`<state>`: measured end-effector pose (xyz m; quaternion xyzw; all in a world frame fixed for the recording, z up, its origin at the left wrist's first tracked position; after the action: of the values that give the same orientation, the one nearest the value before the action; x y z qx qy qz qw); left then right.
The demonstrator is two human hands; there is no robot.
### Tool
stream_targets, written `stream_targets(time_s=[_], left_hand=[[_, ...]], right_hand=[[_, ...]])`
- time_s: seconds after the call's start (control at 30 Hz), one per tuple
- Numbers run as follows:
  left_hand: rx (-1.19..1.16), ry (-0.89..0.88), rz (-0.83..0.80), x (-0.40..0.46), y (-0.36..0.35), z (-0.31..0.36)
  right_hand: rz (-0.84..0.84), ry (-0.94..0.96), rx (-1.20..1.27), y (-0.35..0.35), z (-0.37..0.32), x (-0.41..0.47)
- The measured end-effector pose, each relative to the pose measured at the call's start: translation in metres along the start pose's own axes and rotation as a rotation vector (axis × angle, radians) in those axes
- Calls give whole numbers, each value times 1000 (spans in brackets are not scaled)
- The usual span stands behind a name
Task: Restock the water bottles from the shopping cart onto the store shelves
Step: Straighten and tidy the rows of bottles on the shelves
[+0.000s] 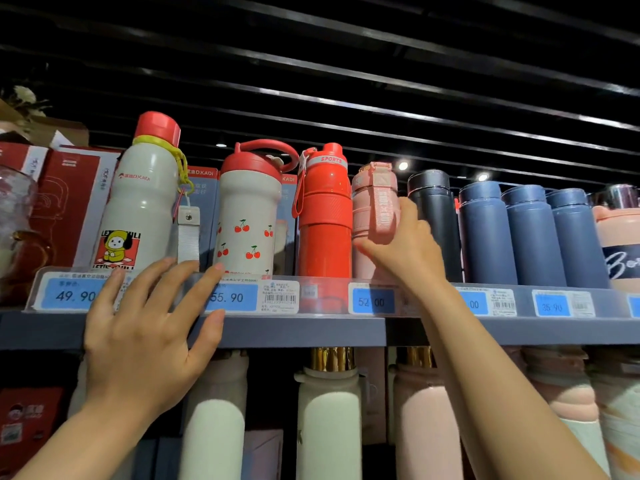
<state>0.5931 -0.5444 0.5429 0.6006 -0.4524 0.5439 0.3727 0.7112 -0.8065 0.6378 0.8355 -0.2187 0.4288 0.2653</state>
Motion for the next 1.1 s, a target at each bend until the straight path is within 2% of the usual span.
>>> stream_targets(time_s=[0.2, 0.33, 0.57, 0.77, 0.83, 0.9, 0.93, 1.0, 1.1], left_hand=[[-22, -11, 30, 0, 0, 0], [-17, -12, 25, 1, -1, 1], [4, -20, 27, 0, -2, 0], [20, -10, 41, -1, 2, 1], [20, -12, 33, -1, 2, 1], [18, -6, 22, -1, 1, 1], [21, -4, 18, -1, 0, 1], [23, -6, 9, 0, 0, 1], [19, -6, -9, 0, 1, 1]], right_hand=[[-50, -147, -12, -16, 17, 8], [-41, -108, -12, -14, 14, 9], [52, -75, -179, -1, 12, 4], [11, -111, -229, -2, 8, -4], [87, -47, -231, 12, -2, -12], [245, 155, -159, 29, -29, -25], [267, 231, -72, 31, -42, -31], [137, 241, 65, 11, -58, -32], [-97, 133, 39, -33, -58, -28]])
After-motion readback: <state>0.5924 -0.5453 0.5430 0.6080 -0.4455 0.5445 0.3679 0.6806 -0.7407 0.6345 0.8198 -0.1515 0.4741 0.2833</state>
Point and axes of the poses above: each hand's wrist, its own x-axis towards the middle knuckle, its own y-axis out of the back of the hand, z = x × y, the point moved 8 cm from there along x, towards the middle knuckle, and after that the axes turned 9 degrees about x, right-handed, at the moved point
